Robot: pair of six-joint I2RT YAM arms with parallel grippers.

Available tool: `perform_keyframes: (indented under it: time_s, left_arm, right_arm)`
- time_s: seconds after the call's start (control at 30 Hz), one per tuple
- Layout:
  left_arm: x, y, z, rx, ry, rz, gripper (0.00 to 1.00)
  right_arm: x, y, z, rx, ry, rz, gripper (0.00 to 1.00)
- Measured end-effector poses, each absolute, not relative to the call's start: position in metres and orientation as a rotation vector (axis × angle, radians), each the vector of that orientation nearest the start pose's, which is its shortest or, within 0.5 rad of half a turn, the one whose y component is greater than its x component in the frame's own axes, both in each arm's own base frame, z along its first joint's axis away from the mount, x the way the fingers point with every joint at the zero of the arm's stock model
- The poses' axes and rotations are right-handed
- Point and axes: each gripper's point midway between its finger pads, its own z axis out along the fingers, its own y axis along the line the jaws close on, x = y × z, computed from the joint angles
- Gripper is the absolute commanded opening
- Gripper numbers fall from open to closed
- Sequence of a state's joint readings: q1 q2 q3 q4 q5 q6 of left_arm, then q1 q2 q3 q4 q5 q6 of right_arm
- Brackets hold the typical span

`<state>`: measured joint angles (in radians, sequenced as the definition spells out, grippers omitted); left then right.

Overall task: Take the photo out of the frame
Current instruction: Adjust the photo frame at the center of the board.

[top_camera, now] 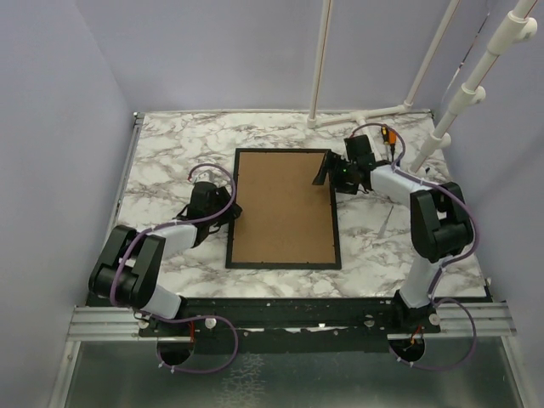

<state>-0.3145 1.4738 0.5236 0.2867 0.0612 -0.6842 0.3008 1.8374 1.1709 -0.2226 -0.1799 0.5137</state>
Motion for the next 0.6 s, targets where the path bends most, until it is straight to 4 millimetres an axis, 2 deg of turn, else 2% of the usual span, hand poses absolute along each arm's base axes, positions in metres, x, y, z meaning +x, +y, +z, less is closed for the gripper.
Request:
perform_keyframes:
  time_s: [0.13, 0.3, 0.37, 0.47, 0.53, 0.6]
  left_arm:
    - [0.334, -0.147, 0.035, -0.405, 2.273, -0.601, 0.57]
    - [0.329, -0.138, 0.038, -0.431, 2.278, -0.543, 0.64]
    - [0.328, -0.133, 0.044, -0.442, 2.265, -0.520, 0.67]
    - [0.328, -0.124, 0.061, -0.462, 2.205, -0.488, 0.73]
    - [0.329, -0.118, 0.073, -0.480, 2.161, -0.469, 0.77]
    - [0.329, -0.113, 0.081, -0.500, 2.127, -0.456, 0.86]
  right_arm:
    - [0.413, 0.173, 0.064, 0.198, 2.492, 0.530, 0.97]
    - [0.388, 0.146, 0.094, 0.237, 2.439, 0.418, 0.99]
    - [0.379, 0.133, 0.114, 0.275, 2.391, 0.364, 0.96]
    - [0.363, 0.113, 0.137, 0.347, 2.311, 0.307, 0.89]
    - [0.346, 0.100, 0.142, 0.406, 2.277, 0.275, 0.83]
    - [0.328, 0.088, 0.137, 0.470, 2.266, 0.238, 0.76]
